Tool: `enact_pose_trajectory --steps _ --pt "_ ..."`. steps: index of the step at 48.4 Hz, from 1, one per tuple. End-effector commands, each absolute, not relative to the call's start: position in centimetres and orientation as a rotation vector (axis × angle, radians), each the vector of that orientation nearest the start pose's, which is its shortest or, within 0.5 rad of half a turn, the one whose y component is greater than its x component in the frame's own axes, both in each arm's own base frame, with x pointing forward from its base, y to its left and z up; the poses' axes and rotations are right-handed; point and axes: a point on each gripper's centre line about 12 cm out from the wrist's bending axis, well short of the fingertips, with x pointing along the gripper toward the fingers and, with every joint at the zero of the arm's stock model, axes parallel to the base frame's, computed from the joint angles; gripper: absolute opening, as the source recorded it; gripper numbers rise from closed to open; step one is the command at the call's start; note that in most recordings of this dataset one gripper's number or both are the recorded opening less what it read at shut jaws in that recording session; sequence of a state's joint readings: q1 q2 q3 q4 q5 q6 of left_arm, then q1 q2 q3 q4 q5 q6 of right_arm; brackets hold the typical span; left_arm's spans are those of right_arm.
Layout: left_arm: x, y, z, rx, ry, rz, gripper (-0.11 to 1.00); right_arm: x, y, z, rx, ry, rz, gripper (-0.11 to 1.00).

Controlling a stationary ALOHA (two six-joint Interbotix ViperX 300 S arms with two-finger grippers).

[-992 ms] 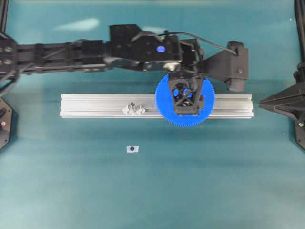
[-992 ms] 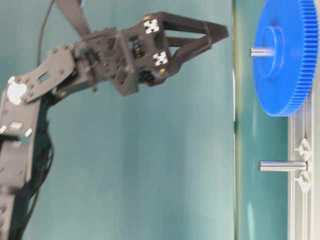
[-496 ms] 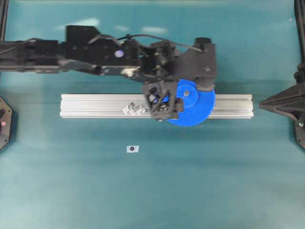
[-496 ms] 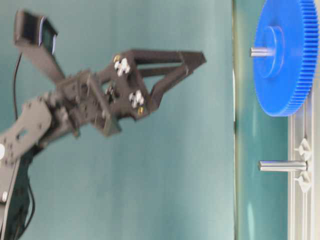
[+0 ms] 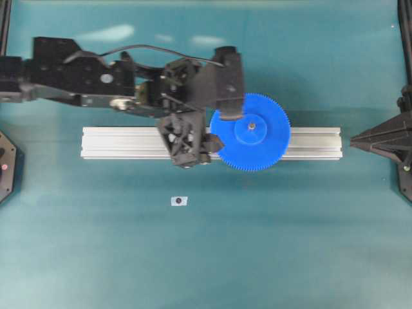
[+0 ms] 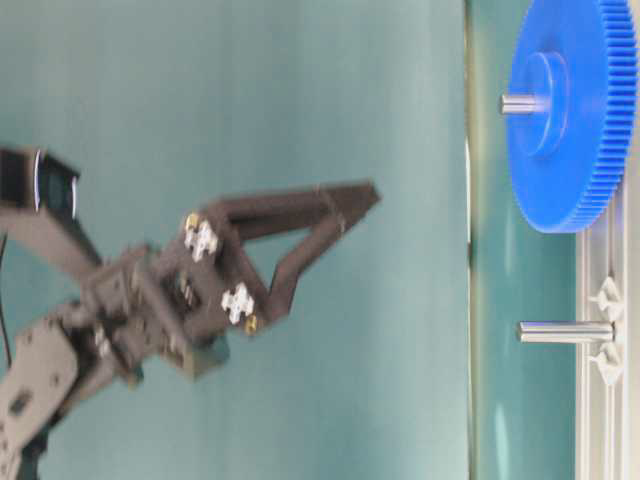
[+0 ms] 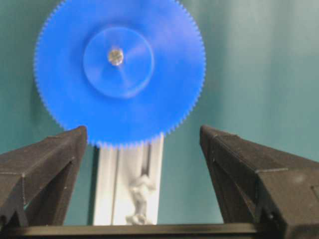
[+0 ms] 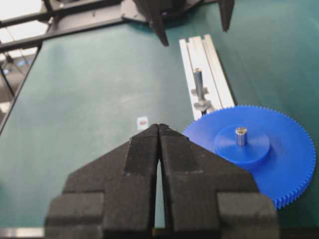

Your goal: Insert the large gear onto the shaft.

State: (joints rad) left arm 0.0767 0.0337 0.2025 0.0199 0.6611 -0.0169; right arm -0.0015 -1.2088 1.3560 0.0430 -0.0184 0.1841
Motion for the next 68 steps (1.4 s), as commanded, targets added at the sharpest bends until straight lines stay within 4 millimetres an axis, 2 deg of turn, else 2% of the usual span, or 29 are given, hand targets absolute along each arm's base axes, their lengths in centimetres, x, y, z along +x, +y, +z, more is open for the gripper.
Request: enact_pose_trajectory --steps 1,14,68 --pt "42.4 3.3 28.2 -0.031 0.839 0.084 0.89 15.6 -0.1 23.3 0.239 0.121 -0.020 0.05" --pt "41.7 3.3 28.3 -0.044 0.824 0.091 0.89 15.5 -0.1 23.0 0.242 0.128 -0.021 0.05" --pt "43.0 3.6 28.2 -0.044 0.780 0.095 0.89 14.6 -0.1 21.2 0.238 0.114 -0.020 0.05"
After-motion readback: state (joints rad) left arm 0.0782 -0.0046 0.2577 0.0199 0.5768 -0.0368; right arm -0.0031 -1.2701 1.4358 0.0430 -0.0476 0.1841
